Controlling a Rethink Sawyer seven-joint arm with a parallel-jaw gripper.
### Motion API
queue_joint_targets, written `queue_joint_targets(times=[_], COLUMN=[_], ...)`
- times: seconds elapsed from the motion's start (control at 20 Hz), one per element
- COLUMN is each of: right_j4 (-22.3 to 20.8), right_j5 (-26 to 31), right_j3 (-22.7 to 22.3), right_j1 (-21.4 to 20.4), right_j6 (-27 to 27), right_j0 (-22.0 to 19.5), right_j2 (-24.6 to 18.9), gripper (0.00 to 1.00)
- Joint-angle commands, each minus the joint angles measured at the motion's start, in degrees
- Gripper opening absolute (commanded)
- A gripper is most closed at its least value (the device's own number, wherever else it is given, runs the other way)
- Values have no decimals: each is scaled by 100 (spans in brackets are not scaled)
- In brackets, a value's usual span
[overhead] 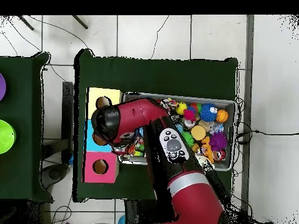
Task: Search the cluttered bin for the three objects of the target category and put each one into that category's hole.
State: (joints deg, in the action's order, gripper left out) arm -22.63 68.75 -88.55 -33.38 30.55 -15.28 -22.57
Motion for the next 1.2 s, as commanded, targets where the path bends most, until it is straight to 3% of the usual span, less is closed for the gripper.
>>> queue_joint_targets(times=[0.05, 0.35, 0.8, 1.05, 1.2], right_j4=[550, 791, 1129, 1422, 1854], right_j5=[240, 286, -327, -890, -1239], right_j3=[-810, -1204, -2100, -2446, -2492], right_j1=[-514, -910, -1338, -1158, -948], right_j6=[351, 413, 683, 910, 1066], right_j0=[-173, -196, -143, -111, -5], right_j2=[-439, -372, -276, -332, -510], gripper=[0, 0, 0, 0, 0])
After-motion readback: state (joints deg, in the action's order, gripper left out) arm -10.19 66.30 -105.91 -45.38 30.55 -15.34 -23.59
